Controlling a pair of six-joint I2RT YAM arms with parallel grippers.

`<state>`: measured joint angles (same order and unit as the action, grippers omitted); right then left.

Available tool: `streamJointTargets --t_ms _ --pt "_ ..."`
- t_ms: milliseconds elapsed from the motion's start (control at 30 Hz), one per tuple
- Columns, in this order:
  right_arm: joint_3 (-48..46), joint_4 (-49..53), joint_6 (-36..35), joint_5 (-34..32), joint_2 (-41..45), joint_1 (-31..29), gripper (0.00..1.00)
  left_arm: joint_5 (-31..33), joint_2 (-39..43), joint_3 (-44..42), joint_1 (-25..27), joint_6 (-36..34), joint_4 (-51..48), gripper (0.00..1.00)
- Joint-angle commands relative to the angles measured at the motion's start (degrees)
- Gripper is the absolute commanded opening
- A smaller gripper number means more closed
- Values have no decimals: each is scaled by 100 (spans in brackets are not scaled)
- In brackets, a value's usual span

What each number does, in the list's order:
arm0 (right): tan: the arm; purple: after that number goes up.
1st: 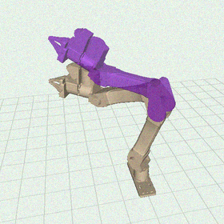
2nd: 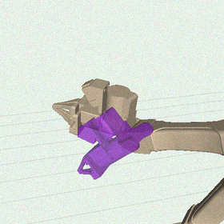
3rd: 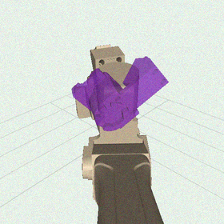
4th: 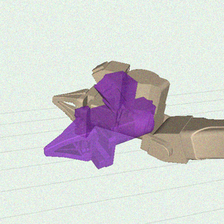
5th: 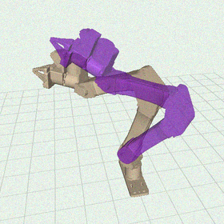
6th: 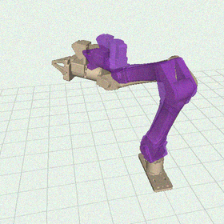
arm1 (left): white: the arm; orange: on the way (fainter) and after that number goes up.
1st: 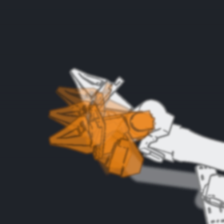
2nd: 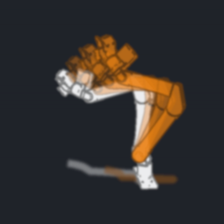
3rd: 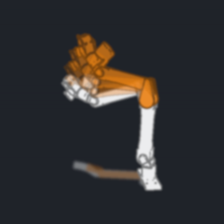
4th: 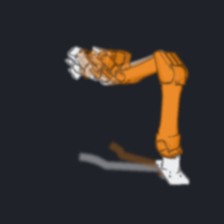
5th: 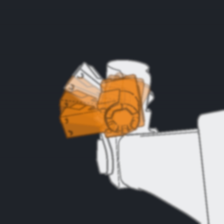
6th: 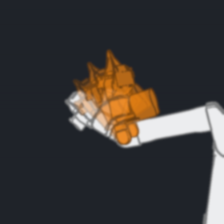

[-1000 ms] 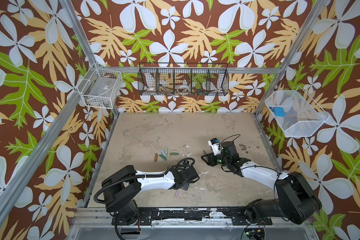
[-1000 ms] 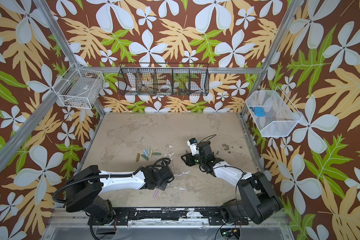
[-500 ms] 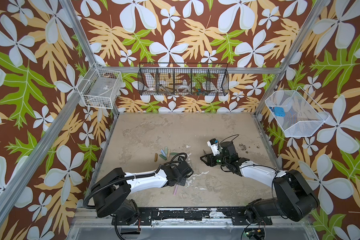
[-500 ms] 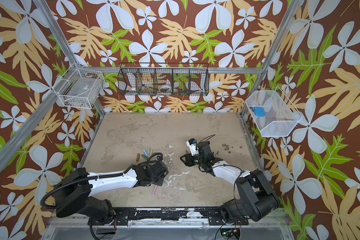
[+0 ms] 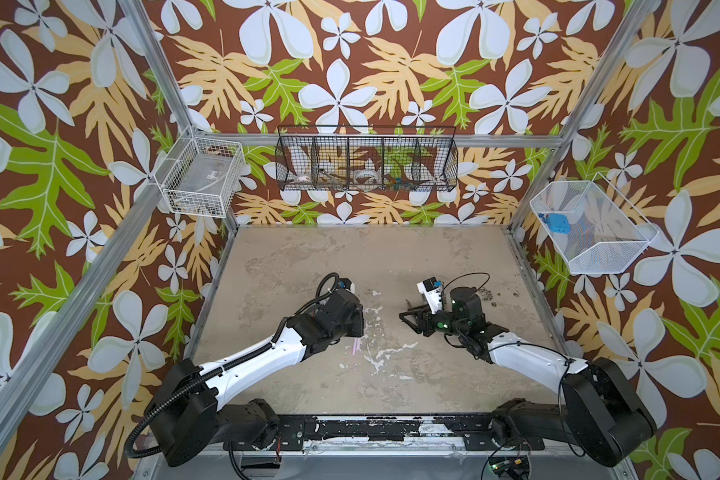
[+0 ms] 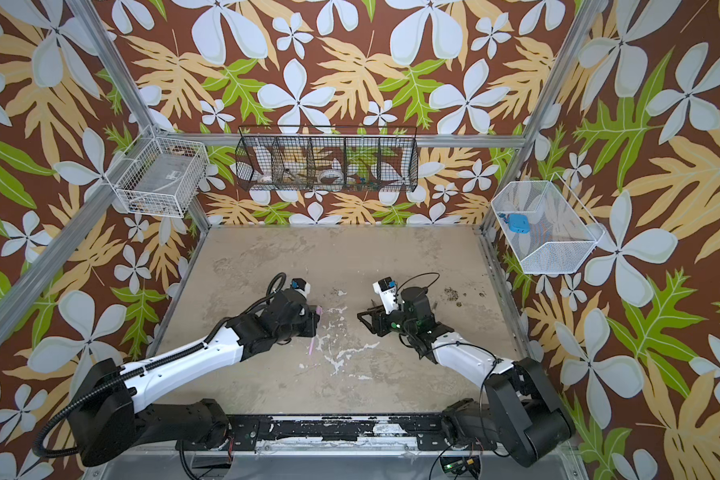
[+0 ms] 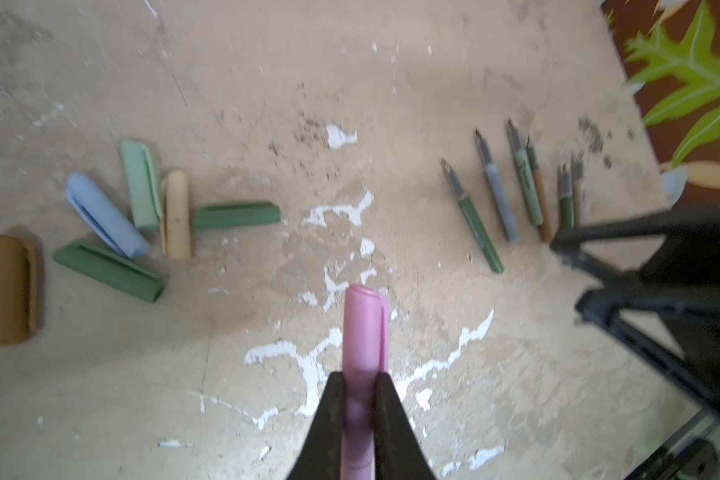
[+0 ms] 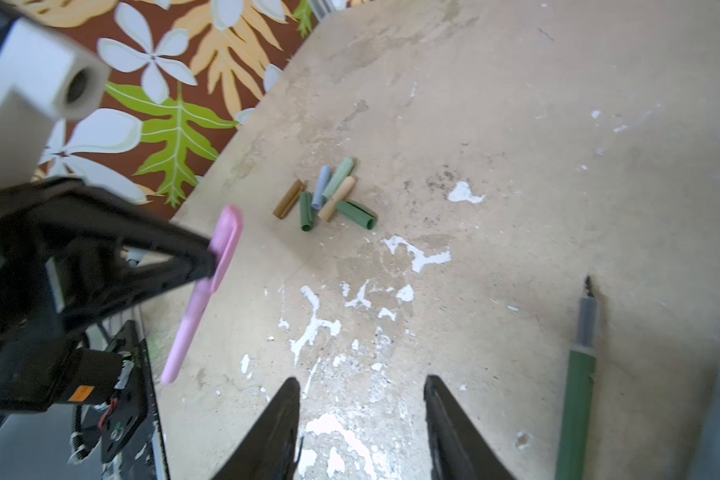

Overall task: Open the pen caps
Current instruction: 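Raise the pink pen upright with left gripper while right gripper closes on its body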

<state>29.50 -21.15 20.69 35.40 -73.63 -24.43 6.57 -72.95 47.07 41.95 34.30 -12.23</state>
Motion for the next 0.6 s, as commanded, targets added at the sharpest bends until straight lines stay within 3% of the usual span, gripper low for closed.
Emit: streamJointTargets --t_ms 0,233,333,567 --pt "-148 -870 166 718 87 -5 49 -371 111 -12 -282 -117 774 5" --pt "-378 -1984 765 1379 -114 -45 51 -453 470 -625 -372 -52 3048 5" --pt "-414 -2230 829 1376 -165 -188 51 -613 510 -791 -372 49 3752 5" --pt "-524 -2789 1127 1343 -179 -280 52 -1518 427 -947 -340 -64 4594 4"
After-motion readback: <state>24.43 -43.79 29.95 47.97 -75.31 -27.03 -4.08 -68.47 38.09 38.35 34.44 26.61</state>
